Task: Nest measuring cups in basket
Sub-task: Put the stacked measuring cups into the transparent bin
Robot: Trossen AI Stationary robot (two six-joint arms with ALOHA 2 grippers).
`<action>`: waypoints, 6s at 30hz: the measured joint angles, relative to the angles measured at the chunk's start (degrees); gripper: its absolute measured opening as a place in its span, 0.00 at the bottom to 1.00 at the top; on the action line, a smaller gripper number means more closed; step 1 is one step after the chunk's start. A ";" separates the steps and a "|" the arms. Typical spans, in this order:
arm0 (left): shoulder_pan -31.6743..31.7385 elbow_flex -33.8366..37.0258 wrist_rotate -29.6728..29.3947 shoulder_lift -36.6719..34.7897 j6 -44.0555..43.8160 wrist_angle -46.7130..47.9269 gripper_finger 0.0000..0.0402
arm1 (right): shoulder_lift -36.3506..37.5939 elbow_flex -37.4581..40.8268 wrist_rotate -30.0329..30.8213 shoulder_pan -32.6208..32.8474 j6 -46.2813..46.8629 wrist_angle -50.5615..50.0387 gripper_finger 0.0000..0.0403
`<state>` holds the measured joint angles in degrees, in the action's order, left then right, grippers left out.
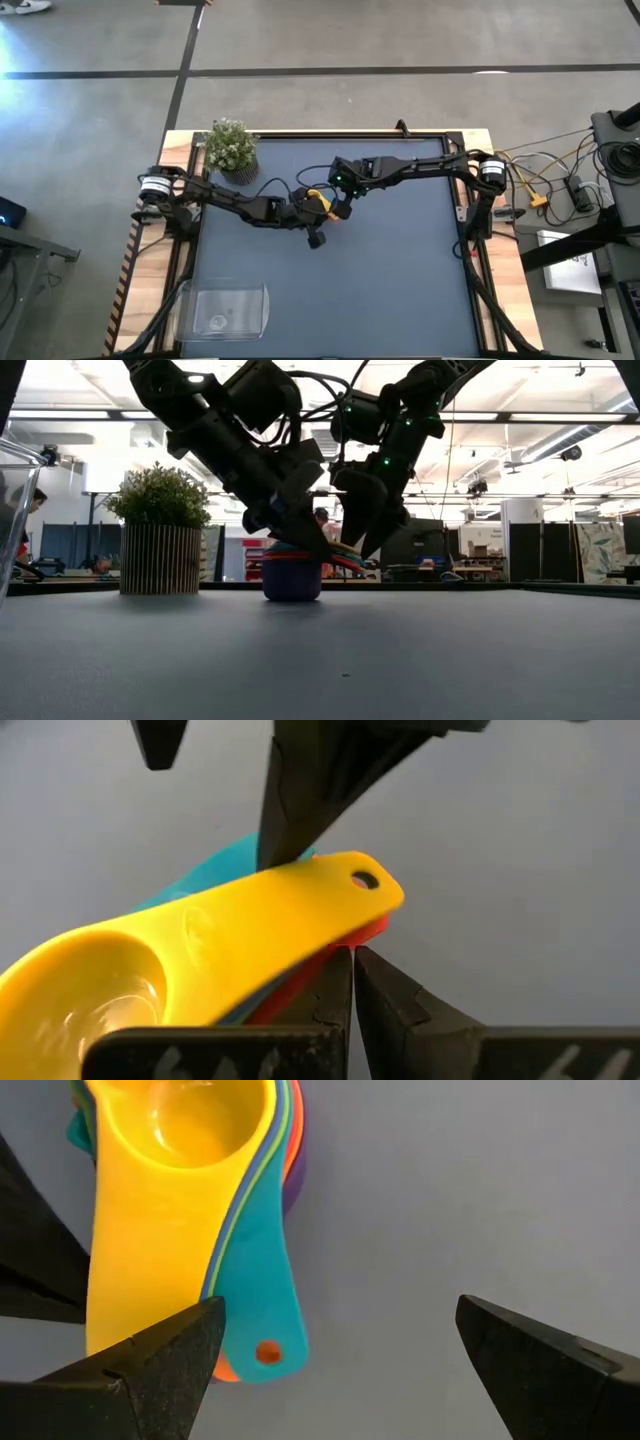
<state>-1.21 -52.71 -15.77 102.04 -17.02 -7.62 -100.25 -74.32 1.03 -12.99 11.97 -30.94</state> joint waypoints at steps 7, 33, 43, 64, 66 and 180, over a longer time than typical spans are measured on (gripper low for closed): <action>0.09 -0.04 -0.59 -0.32 0.64 0.38 0.00 | 1.31 0.00 0.31 -0.38 -1.68 -0.82 0.96; -10.34 24.45 -12.27 -33.54 -2.37 -7.17 0.00 | 2.02 -0.15 -3.64 2.37 -5.51 3.35 0.96; -10.34 30.05 -13.53 -40.25 -3.48 -9.20 0.00 | 0.76 -1.05 -3.89 2.37 -5.53 6.54 0.96; -10.34 29.90 -13.70 -40.37 -2.82 -8.98 0.00 | -3.72 -3.21 -2.69 2.80 -5.49 3.80 0.96; -10.34 29.92 -13.69 -40.37 -2.82 -9.01 0.00 | -3.72 -3.21 -2.71 3.27 -5.53 3.80 0.96; -15.30 30.05 -26.23 -58.98 -3.69 12.27 0.00 | -1.09 -7.76 -1.49 16.46 -14.23 6.95 0.33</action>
<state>-16.51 -22.65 -42.00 43.06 -20.71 4.66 -101.34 -82.08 -0.46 3.48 -2.26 -23.99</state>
